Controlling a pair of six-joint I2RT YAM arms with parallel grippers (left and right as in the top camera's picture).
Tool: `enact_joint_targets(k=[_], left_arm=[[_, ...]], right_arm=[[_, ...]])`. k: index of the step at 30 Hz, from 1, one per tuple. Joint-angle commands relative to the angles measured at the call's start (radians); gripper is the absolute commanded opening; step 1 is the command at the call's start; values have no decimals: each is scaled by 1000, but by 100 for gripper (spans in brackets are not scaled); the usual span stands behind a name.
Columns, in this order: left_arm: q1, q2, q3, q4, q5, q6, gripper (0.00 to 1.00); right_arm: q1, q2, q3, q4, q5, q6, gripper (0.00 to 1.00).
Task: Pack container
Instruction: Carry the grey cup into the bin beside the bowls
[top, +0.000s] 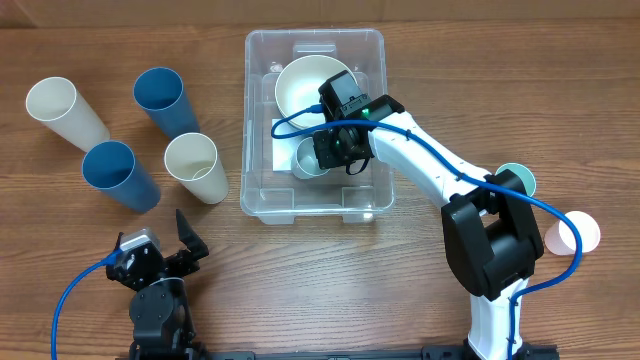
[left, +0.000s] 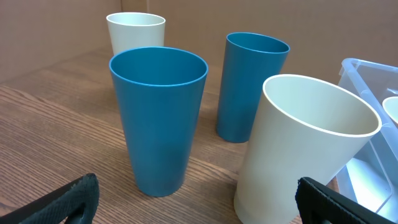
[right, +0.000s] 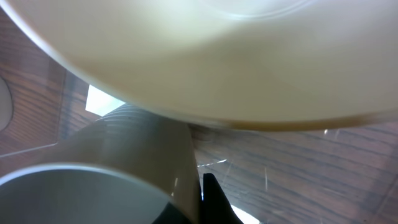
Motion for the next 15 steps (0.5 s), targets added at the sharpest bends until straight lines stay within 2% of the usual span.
enact_joint_targets(k=[1, 6, 7, 8, 9, 12, 15], left_arm=[[5, -5, -2, 0, -19, 20, 100], [5, -5, -2, 0, -19, 20, 100], [5, -5, -2, 0, -19, 20, 100], [5, -5, -2, 0, -19, 20, 100], [5, -5, -2, 0, -19, 20, 100], [5, -5, -2, 0, -19, 20, 100], [5, -5, -2, 0, -19, 20, 100]], right_arm=[[-8, 5, -8, 2, 79, 6, 4], [-18, 5, -8, -4, 84, 9, 5], [-20, 5, -8, -5, 84, 9, 15], [-24, 5, -8, -7, 84, 9, 31], [-27, 5, -8, -8, 84, 9, 37], [-34, 5, -7, -10, 84, 9, 47], [-37, 5, 3, -18, 84, 8, 47]])
